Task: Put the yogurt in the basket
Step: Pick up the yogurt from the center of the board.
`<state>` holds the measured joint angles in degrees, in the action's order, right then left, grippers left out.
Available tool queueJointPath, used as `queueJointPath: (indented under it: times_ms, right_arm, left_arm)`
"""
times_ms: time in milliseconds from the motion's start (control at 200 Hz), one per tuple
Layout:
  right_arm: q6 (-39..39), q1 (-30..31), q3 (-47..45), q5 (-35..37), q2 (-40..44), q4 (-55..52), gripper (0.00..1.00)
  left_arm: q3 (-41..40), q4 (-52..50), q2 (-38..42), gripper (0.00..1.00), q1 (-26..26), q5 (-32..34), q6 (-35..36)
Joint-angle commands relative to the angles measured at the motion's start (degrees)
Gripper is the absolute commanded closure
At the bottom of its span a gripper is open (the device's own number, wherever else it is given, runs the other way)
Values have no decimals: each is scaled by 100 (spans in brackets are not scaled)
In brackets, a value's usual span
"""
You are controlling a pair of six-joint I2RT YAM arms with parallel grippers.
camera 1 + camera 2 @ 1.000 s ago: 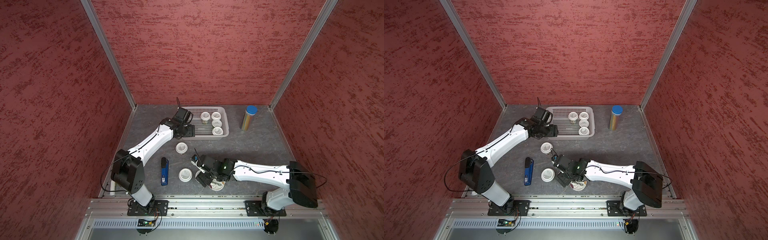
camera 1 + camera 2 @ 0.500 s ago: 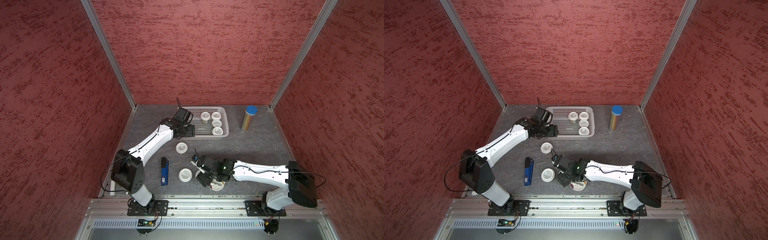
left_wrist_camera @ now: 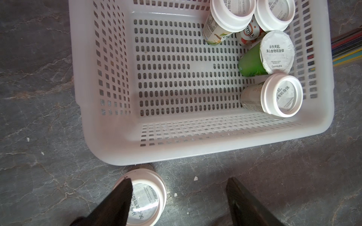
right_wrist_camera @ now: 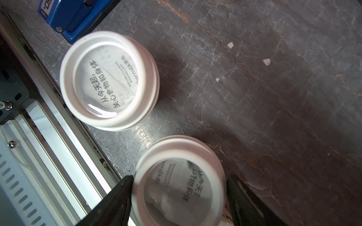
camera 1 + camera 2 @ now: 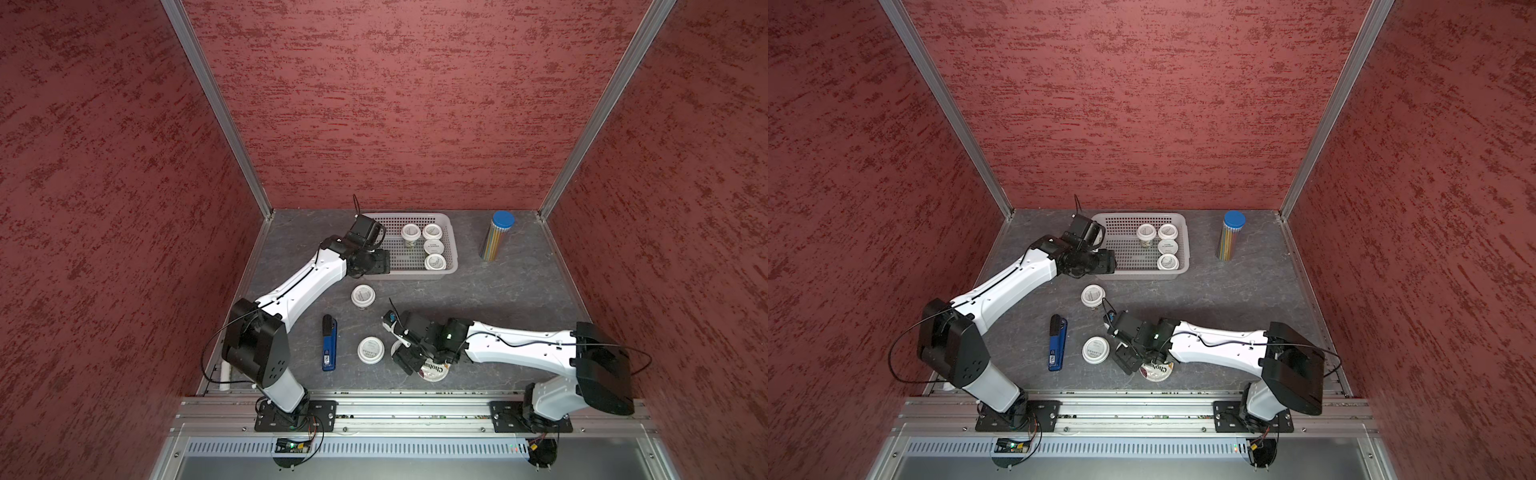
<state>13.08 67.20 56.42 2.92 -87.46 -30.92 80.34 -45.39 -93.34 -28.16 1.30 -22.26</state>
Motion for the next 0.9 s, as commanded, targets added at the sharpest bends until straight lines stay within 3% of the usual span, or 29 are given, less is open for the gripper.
queueJointPath:
  times_ms: [0,601,896]
  right_arm:
    - [28,30,-126,111,-11,70,23]
    - [86,27,-103,234,122,69,27]
    - [85,-123,197,228,156,-106,27]
  left_arm:
    - [44,3,-65,21,42,-68,-33]
    - [-58,-36,139,21,248,-376,-140]
    - [-192,-161,478,21,255,-34,-112]
